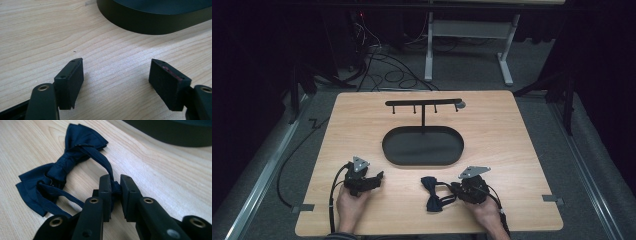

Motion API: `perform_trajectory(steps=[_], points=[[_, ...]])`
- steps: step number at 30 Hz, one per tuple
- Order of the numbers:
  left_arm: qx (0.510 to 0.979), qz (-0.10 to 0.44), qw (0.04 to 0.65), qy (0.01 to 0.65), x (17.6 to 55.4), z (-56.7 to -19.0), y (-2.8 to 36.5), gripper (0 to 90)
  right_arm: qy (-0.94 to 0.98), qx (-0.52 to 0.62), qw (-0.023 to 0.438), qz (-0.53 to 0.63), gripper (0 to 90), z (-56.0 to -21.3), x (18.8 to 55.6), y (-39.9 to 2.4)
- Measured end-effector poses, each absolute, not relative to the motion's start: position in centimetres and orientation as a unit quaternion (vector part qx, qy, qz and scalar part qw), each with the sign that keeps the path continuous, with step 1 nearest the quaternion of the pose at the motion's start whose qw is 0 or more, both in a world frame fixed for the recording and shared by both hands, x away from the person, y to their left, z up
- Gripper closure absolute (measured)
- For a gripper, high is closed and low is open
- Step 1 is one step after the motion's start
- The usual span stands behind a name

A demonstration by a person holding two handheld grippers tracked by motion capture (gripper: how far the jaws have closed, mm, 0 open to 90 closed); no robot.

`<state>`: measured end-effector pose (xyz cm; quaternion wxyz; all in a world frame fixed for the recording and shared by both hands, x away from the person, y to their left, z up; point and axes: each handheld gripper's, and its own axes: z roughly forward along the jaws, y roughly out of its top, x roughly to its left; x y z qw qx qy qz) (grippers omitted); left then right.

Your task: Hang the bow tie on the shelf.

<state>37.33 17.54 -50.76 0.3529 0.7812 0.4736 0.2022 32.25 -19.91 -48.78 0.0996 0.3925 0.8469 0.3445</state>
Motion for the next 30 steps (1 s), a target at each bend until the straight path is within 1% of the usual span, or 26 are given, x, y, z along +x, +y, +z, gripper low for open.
perform_trajectory(steps=[6, 22, 30], points=[[0.781, 0.202, 0.353, 0.473, 37.3, -50.8, 17.5, 28.5, 0.842, 0.382, 0.115, 0.362, 83.3, -47.5, 32.0, -19.6], [0.782, 0.201, 0.353, 0.473, 37.3, -50.8, 17.5, 28.1, 0.831, 0.378, 0.133, 0.386, 83.4, -44.8, 32.6, -20.1], [0.783, 0.201, 0.353, 0.471, 37.3, -50.8, 17.5, 27.9, 0.827, 0.365, 0.152, 0.4, 83.4, -42.3, 33.3, -20.1]])
